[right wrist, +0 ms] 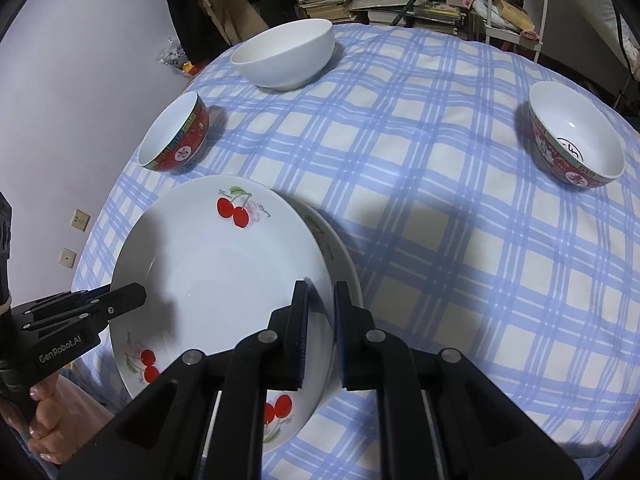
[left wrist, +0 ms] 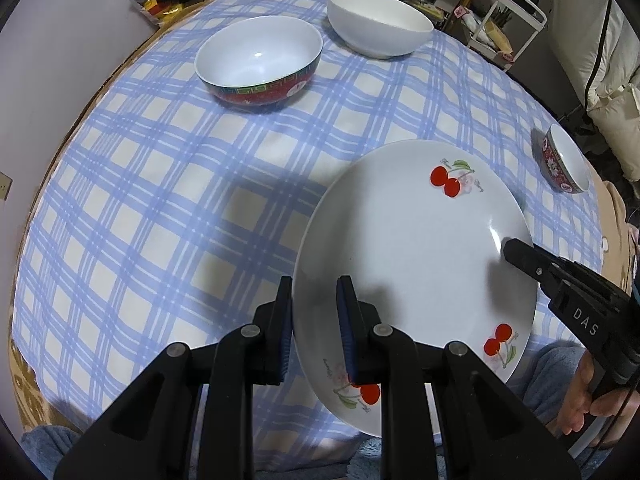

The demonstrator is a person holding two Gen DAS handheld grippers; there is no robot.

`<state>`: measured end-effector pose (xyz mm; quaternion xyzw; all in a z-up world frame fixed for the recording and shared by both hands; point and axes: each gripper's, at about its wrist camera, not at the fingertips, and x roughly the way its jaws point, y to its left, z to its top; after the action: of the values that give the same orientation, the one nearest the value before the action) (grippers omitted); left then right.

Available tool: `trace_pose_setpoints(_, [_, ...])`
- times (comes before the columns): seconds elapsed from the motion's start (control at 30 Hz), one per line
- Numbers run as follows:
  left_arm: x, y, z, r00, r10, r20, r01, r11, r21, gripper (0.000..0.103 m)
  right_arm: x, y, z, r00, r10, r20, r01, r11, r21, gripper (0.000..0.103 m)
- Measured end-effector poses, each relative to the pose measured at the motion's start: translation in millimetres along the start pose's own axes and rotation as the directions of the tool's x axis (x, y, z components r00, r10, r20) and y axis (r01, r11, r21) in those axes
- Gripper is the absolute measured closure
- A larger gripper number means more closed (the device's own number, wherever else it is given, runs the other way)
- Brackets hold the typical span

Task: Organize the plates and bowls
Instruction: 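Carry the held cherry plate with both grippers over the plate stack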

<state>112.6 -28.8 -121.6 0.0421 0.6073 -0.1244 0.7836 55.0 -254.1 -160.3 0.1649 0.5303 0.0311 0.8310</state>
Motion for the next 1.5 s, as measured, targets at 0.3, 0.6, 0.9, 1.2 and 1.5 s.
trace_pose_setpoints(0.3, [12,-2,2,0.999,0.019,-0.031,-0.019,1.000,0.003,0.083,5,1,1,1.000,-0.022,-0.008,0.022,1.000,-0.011,0.089])
trace_pose_setpoints(0.6, [35,-1,4,0.994,0.043,-0.100,-0.043,0.999,-0.005,0.083,16,-3,-3,1.000,-0.026,-0.010,0.026,1.000,-0.009,0.091])
trace_pose_setpoints(0.9, [37,-2,6,0.994,0.058,-0.092,-0.059,0.998,-0.006,0.083,17,-5,-4,1.000,-0.014,0.005,0.014,1.000,0.009,0.091])
trace_pose_setpoints(1.2, [31,0,2,0.994,0.074,-0.085,-0.076,0.997,-0.017,0.083,15,-1,-5,0.999,-0.042,0.015,0.043,0.999,-0.015,0.091])
trace_pose_setpoints(1.5, [29,-1,-1,0.992,0.099,-0.075,-0.099,0.995,0.004,0.082,10,-2,-7,0.998,-0.054,0.032,0.055,0.998,-0.009,0.091])
